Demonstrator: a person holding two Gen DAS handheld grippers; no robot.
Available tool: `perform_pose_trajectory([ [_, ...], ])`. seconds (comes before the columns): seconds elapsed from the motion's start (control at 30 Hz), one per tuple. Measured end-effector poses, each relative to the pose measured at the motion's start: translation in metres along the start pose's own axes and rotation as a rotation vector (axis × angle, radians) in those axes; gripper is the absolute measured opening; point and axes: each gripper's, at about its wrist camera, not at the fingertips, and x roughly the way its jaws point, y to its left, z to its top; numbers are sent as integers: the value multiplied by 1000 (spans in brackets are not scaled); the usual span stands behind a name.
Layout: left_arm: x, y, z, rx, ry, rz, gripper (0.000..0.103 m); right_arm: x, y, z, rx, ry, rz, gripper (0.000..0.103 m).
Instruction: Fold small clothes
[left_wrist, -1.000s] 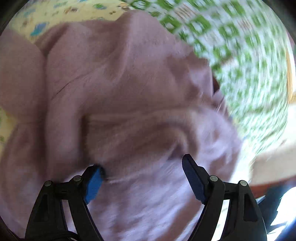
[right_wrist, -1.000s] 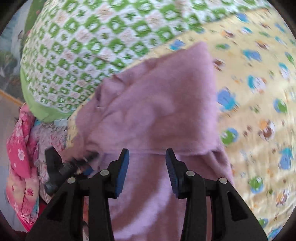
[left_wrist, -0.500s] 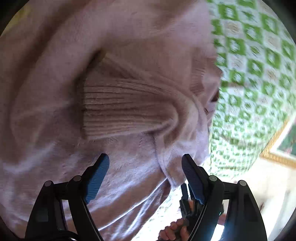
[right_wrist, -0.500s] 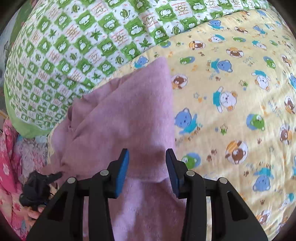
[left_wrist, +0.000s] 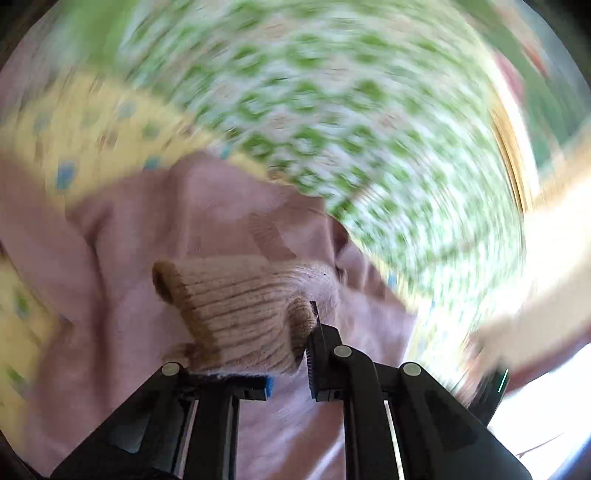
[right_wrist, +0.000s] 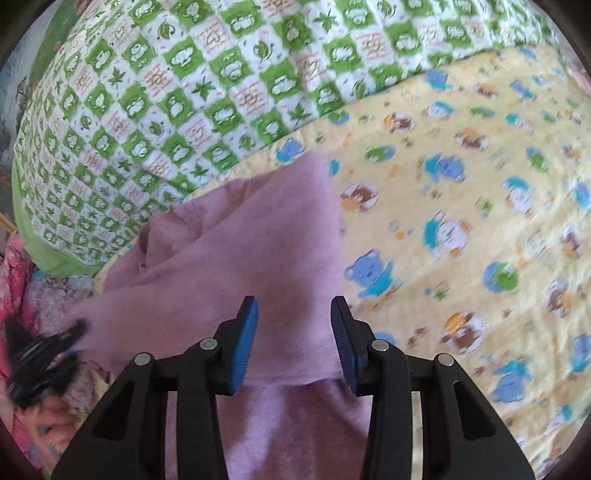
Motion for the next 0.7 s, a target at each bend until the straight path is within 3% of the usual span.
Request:
perform_pose_trajectory([
  [0.03,5,1,-8,63,27,11,15,2,-2,1,0,9,-2,42],
  [0.1,28,22,-29,115,127,118,25,10,-5,3,4,25,-4,42],
  [0.17,38,52,-42,56,199,142,27,17,-4,3,-4,45,-12,42],
  [0.2,38,61,-46,20,217,138,34,20,-3,3,-13,54,-11,42],
  [0.23,34,69,-49,-12,214,129,39,22,-1,2,-22,58,-13,43],
  [0.3,27,77,-51,-74,198,89,61,26,2,3,-48,60,-33,48],
  [0.43,23,89,-62,-149,216,64,67,35,1,8,-53,49,-58,54],
  [0.53,34,91,-52,-270,198,52,68,45,-2,19,-36,36,-61,54],
  [0.57,36,95,-48,-317,177,55,67,48,-3,23,-29,30,-61,54],
  [0.63,32,104,-42,-343,150,89,53,56,-4,31,-25,23,-53,54],
  [0.67,37,102,-39,-317,141,107,22,60,-4,34,-31,22,-55,54],
  [0.7,41,99,-35,-282,147,113,10,65,-2,37,-52,28,-52,52],
])
